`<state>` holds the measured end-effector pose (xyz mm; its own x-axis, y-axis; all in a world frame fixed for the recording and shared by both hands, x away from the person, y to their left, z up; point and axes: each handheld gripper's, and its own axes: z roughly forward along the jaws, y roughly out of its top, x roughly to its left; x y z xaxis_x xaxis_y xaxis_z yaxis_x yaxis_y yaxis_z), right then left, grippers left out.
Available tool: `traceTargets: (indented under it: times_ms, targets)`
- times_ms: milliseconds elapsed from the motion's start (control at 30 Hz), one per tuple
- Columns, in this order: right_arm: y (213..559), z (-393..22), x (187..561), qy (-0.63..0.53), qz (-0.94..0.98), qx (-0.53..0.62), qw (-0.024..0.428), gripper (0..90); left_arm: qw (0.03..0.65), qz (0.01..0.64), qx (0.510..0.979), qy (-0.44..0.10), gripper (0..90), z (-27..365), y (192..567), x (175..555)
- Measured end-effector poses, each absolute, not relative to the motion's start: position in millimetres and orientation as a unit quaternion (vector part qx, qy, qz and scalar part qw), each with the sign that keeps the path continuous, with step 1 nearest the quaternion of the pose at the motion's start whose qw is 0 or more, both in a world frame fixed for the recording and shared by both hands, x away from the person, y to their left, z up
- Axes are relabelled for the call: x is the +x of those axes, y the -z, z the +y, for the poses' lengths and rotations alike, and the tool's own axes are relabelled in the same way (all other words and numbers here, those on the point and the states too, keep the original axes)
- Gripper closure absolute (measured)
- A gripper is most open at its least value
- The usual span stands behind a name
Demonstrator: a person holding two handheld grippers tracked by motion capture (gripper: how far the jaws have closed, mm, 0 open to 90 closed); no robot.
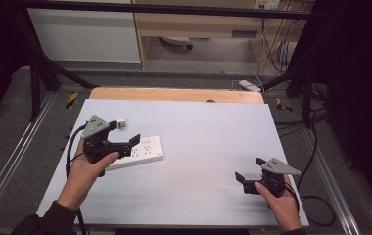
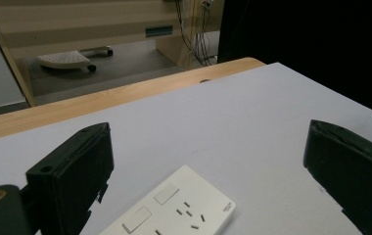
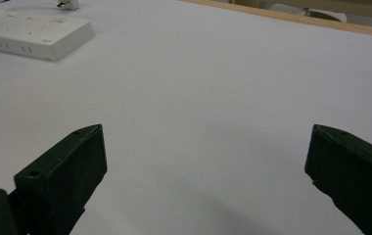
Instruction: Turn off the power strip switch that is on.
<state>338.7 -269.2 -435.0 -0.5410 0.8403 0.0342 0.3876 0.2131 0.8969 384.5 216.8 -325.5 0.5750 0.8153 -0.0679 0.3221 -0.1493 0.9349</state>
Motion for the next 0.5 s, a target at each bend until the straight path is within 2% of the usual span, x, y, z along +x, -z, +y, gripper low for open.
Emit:
traceTargets:
  times_ms: [500]
  targets:
    - [435,-273,339,-0.477,0.731,0.425,0.24,2.5,0.518,0.404,0.719,-0.227,5.4,201,330,412]
